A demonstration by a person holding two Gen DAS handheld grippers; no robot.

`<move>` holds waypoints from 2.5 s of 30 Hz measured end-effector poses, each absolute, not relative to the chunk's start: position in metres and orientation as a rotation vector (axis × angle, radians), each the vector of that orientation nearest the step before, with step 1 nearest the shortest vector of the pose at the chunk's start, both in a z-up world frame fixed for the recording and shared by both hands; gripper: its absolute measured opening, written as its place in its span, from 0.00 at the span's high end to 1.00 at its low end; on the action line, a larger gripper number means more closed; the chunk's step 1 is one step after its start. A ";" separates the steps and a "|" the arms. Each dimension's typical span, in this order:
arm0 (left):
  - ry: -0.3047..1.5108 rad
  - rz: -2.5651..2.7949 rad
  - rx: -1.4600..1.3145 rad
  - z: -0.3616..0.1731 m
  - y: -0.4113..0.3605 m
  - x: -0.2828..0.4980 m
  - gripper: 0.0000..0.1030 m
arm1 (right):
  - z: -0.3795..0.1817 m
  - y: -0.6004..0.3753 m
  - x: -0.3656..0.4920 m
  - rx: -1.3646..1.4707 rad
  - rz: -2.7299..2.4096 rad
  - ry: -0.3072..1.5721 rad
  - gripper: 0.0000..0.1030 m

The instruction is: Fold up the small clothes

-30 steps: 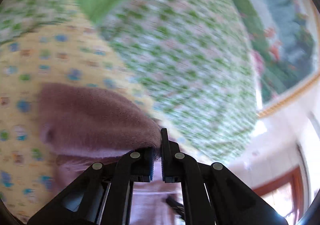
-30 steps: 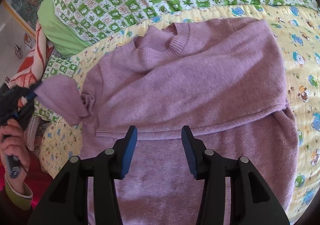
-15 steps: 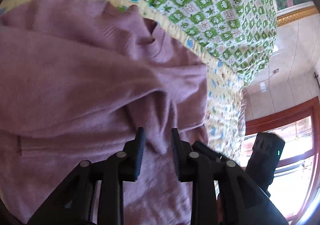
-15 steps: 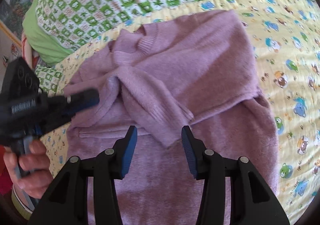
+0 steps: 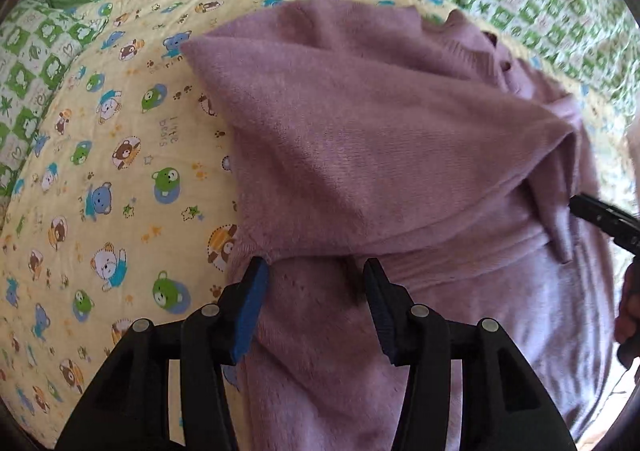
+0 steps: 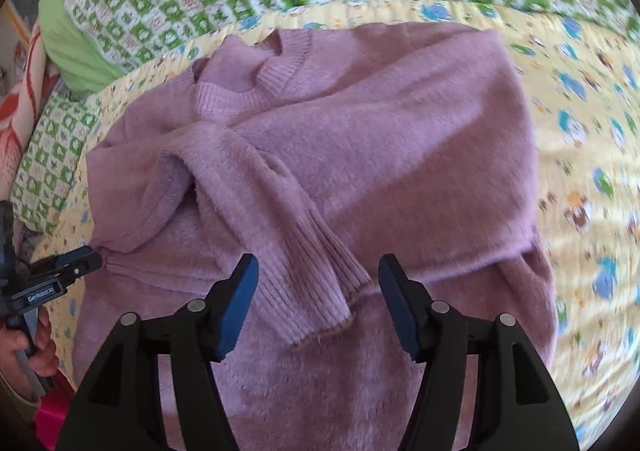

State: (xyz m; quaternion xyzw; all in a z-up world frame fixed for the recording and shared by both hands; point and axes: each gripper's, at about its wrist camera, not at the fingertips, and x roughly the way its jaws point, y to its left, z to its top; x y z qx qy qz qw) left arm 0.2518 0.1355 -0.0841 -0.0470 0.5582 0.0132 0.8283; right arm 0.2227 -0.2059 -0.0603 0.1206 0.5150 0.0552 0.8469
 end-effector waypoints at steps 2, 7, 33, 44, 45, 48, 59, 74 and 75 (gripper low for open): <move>1.179 0.077 -0.047 -0.091 0.135 0.256 0.51 | -0.064 -0.197 0.232 0.188 0.144 1.093 0.39; 1.179 0.178 -0.058 -0.098 0.148 0.264 0.62 | -0.054 -0.177 0.254 -0.001 0.240 1.128 0.94; 1.164 0.214 -0.211 -0.103 0.207 0.234 0.81 | -0.051 -0.261 0.218 -0.105 0.046 1.121 0.52; 1.172 0.212 -0.211 -0.105 0.202 0.234 0.83 | -0.060 -0.242 0.215 -0.136 0.088 1.088 0.95; 1.171 0.210 -0.211 -0.105 0.204 0.233 0.84 | -0.051 -0.246 0.217 -0.122 0.082 1.066 0.95; 1.171 0.204 -0.206 -0.104 0.205 0.234 0.86 | -0.005 -0.257 0.213 -0.124 0.047 0.928 0.95; 1.182 0.181 -0.197 -0.105 0.207 0.229 0.85 | -0.058 -0.298 0.207 -0.028 0.023 1.209 0.87; 1.191 0.194 -0.286 -0.106 0.217 0.224 0.85 | -0.083 -0.270 0.230 0.072 -0.007 1.231 0.58; 1.189 0.185 -0.292 -0.105 0.217 0.221 0.85 | -0.080 -0.271 0.230 0.095 -0.026 1.229 0.58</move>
